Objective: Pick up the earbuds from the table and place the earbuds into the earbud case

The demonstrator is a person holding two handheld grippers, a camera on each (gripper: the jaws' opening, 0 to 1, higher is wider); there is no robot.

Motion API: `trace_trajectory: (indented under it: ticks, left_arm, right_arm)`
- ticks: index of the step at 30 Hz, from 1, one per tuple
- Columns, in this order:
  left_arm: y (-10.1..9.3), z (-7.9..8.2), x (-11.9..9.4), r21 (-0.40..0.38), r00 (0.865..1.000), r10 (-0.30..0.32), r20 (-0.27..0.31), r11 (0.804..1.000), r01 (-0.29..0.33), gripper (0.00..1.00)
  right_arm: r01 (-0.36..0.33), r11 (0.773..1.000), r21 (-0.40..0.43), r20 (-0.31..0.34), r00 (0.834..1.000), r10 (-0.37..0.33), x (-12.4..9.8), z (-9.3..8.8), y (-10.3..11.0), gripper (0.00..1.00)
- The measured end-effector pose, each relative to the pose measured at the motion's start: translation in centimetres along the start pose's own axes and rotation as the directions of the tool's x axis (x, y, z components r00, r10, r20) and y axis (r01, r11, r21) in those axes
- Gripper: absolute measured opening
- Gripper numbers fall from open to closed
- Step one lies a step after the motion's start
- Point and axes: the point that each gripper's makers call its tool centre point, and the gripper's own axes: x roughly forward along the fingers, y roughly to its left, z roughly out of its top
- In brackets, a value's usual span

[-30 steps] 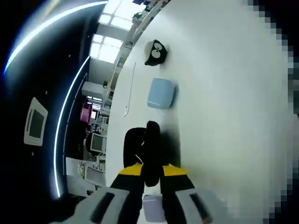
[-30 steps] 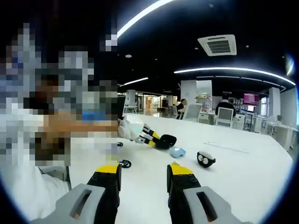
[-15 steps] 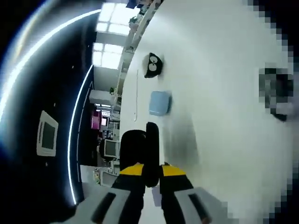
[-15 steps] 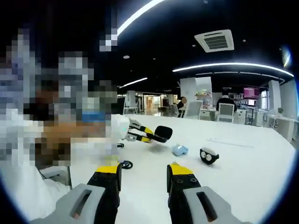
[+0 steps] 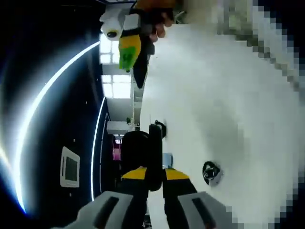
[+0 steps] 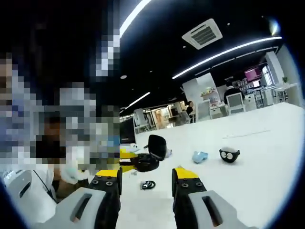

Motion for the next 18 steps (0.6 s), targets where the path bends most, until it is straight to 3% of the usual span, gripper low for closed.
trace_trajectory:
  ticks: [6,10,12,16,18]
  left_arm:
    - [-0.3,4.8,-2.8,-0.010,0.999,-0.013,0.042,1.000,0.014,0.13]
    - [-0.3,6.8,-3.6,0.031,0.998,-0.008,0.059,1.000,0.006,0.13]
    - [-0.5,6.9,-3.6,0.043,0.998,-0.016,0.060,0.999,0.014,0.13]
    - [-1.0,7.5,-3.6,0.079,0.997,-0.020,0.077,0.997,0.014,0.13]
    - [-1.2,7.5,-3.4,0.084,0.997,-0.027,0.077,0.996,0.020,0.13]
  right_arm:
    - [-0.008,1.000,0.009,0.024,1.000,0.007,0.6,0.1,0.6,0.42]
    - [-0.018,0.999,0.028,0.009,1.000,0.018,1.0,-0.6,0.8,0.42]
    - [-0.059,0.996,0.073,0.003,0.998,0.059,1.1,-0.7,1.7,0.35]
    - [-0.064,0.997,0.049,-0.027,0.998,0.065,1.2,-1.3,1.9,0.08]
    - [-0.060,0.997,0.041,-0.034,0.998,0.062,1.3,-1.5,1.9,0.07]
